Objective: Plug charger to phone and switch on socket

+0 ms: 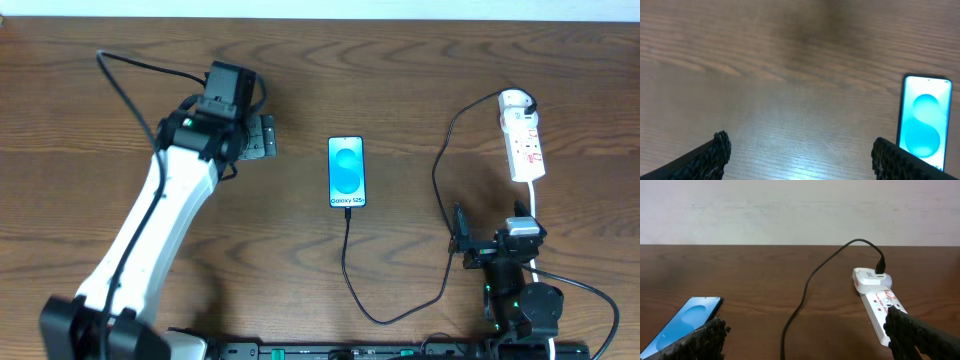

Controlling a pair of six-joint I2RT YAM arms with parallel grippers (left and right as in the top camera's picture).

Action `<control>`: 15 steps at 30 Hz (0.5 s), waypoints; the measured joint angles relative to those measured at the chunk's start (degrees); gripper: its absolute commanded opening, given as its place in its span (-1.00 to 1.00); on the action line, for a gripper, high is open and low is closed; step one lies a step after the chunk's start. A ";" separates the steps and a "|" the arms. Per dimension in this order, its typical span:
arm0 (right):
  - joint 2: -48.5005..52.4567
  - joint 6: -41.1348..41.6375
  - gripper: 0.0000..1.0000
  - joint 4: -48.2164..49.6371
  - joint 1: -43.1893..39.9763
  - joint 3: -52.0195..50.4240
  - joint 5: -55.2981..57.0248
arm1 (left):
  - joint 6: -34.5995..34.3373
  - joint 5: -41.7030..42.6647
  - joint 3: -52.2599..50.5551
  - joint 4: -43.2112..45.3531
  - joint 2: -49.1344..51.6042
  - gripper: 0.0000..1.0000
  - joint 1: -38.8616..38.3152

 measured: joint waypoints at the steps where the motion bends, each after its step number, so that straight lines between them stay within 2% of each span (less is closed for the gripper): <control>1: 0.00 0.00 0.99 0.00 0.00 0.00 0.00 | 1.92 0.70 -0.74 0.81 -1.40 0.84 0.00; 8: 0.00 0.00 0.99 0.00 0.00 0.00 0.00 | 16.13 7.98 -7.72 4.11 -8.33 0.83 0.02; 15: 0.00 0.00 0.98 0.00 0.00 0.00 0.02 | 20.26 11.10 -17.25 6.75 -15.50 0.84 2.91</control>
